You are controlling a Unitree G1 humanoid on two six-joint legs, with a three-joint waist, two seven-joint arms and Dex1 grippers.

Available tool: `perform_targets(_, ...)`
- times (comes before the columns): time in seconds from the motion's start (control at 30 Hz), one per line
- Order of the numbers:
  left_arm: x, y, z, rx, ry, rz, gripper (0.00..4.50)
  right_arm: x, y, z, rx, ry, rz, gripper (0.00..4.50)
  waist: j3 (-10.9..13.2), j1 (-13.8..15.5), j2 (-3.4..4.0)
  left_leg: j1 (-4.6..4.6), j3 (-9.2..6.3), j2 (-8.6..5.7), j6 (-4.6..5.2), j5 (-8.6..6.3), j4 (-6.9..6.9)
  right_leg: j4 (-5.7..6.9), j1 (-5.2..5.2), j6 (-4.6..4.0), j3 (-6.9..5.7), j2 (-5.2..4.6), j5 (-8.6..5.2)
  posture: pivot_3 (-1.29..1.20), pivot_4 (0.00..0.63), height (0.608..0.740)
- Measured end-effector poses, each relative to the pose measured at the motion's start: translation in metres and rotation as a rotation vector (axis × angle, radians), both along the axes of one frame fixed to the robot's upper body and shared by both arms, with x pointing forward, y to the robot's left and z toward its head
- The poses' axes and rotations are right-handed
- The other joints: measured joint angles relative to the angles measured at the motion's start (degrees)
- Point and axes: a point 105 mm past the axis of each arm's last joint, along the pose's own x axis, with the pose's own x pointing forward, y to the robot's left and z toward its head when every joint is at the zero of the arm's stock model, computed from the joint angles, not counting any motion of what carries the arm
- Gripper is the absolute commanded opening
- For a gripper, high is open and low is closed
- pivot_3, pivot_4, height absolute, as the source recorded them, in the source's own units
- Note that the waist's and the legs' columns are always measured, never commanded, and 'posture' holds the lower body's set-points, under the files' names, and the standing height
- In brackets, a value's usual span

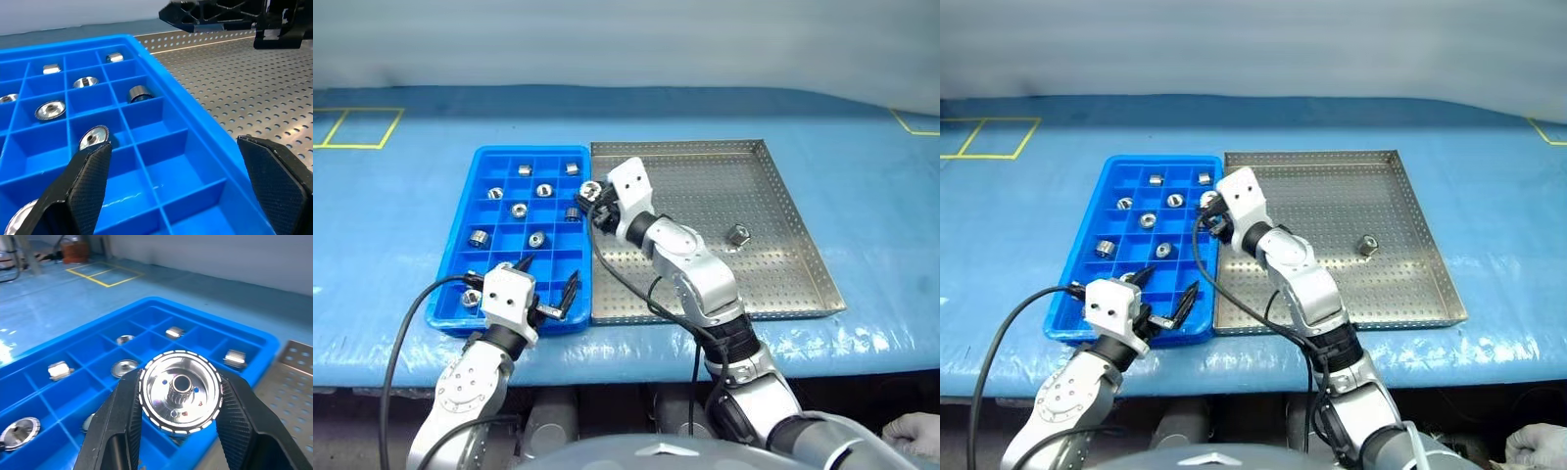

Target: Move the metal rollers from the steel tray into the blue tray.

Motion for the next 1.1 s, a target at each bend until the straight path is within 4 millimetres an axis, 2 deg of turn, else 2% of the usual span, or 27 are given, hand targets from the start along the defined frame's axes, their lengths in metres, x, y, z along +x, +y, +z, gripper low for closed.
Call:
perform_targets(0.07,-0.004,0.001,0.003,-0.001,-0.009,0.008,4.50,-0.008,0.011,-0.003,-0.018,0.008,0.054,1.70,0.0,0.6,0.00,-0.01,0.01,-0.01,0.00,0.00,0.01,-0.01,0.00,-0.01,0.00,-0.02,-0.01,0.29,0.150,0.740)
perform_targets(0.23,-0.011,0.006,0.000,0.002,0.011,0.040,4.50,-0.018,0.022,-0.013,-0.070,0.035,0.129,1.70,0.0,2.2,0.00,0.01,0.04,0.00,-0.01,0.00,0.08,-0.02,0.00,-0.01,-0.01,-0.03,-0.02,0.31,0.150,0.740)
perform_targets(0.4,-0.014,0.006,0.001,0.001,0.009,0.044,4.50,-0.026,0.017,-0.041,-0.213,0.102,0.188,1.70,0.0,2.9,0.01,-0.02,0.06,0.00,-0.01,0.00,0.06,-0.03,-0.04,-0.02,-0.01,-0.03,-0.03,0.31,0.150,0.740)
perform_targets(0.5,-0.014,0.006,0.001,0.000,0.006,0.043,4.50,-0.026,0.007,-0.056,-0.294,0.148,0.187,1.70,0.0,3.0,0.01,-0.02,0.06,0.00,-0.01,0.00,0.05,-0.04,-0.04,-0.02,-0.01,-0.04,-0.03,0.31,0.150,0.740)
perform_targets(0.67,-0.014,0.005,0.002,-0.004,0.002,0.036,4.50,-0.027,0.003,-0.057,-0.322,0.158,0.185,1.70,0.0,3.0,0.00,-0.01,0.06,0.00,-0.01,0.00,0.03,-0.05,-0.04,-0.03,-0.02,-0.03,-0.04,0.30,0.150,0.740)
perform_targets(0.93,-0.014,0.003,0.002,-0.005,0.001,0.020,4.50,-0.028,0.002,-0.055,-0.331,0.165,0.169,4.39,0.0,3.1,0.00,-0.01,0.07,-0.01,-0.01,0.00,0.07,-0.07,-0.03,-0.03,-0.01,-0.05,-0.04,0.26,0.150,0.740)
perform_targets(1.03,-0.014,0.002,0.003,-0.003,-0.001,0.003,4.50,-0.022,-0.003,-0.049,-0.300,0.160,0.124,4.45,0.0,3.1,0.00,-0.02,0.07,-0.02,-0.01,0.00,0.07,-0.07,-0.03,-0.03,-0.01,-0.06,-0.04,0.24,0.150,0.740)
perform_targets(1.1,-0.013,0.001,0.004,-0.002,-0.007,-0.007,4.50,-0.012,-0.016,-0.044,-0.249,0.168,0.038,4.45,0.0,3.1,-0.01,-0.05,0.07,-0.02,-0.02,0.00,0.08,-0.09,-0.04,-0.03,-0.01,-0.06,-0.04,0.22,0.150,0.740)
